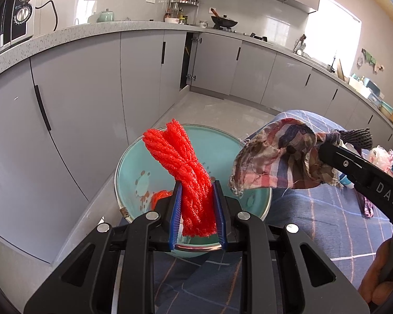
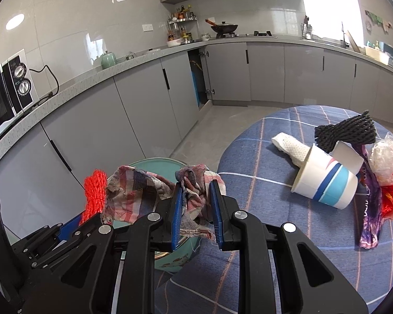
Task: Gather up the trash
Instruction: 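Carry the red net and plaid cloth over the bucket and open both tools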
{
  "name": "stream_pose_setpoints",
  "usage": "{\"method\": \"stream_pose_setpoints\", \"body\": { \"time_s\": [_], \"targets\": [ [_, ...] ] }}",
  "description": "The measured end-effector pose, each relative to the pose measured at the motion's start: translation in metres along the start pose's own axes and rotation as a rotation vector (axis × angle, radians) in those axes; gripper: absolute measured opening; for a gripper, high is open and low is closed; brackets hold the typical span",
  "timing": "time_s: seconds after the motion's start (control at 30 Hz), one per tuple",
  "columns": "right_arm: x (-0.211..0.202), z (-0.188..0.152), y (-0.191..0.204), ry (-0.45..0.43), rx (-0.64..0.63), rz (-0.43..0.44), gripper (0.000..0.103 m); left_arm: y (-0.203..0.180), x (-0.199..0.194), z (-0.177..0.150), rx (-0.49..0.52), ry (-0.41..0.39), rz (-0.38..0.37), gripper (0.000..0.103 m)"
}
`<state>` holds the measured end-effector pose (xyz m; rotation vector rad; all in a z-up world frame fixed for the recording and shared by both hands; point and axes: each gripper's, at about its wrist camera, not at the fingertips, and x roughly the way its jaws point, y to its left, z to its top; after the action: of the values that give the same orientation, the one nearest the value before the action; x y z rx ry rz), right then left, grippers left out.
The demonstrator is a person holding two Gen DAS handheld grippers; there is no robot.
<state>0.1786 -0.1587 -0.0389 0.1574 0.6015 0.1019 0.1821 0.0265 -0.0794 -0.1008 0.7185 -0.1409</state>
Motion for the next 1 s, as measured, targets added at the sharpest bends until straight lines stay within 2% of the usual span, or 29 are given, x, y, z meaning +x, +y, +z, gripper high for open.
{"method": "stream_pose_setpoints", "body": {
  "time_s": [0.47, 1.0],
  "targets": [
    [0.035, 0.0, 0.011, 0.043, -0.023, -0.019, 0.022, 0.016, 0.025, 0.006, -0.025, 0.045, -0.002, 0.023],
    [0.07, -0.003, 0.017, 0.097, -0.033, -0.031, 0.024, 0.017, 0.055, 0.008, -0.014, 0.107, 0.02, 0.023]
  ]
}}
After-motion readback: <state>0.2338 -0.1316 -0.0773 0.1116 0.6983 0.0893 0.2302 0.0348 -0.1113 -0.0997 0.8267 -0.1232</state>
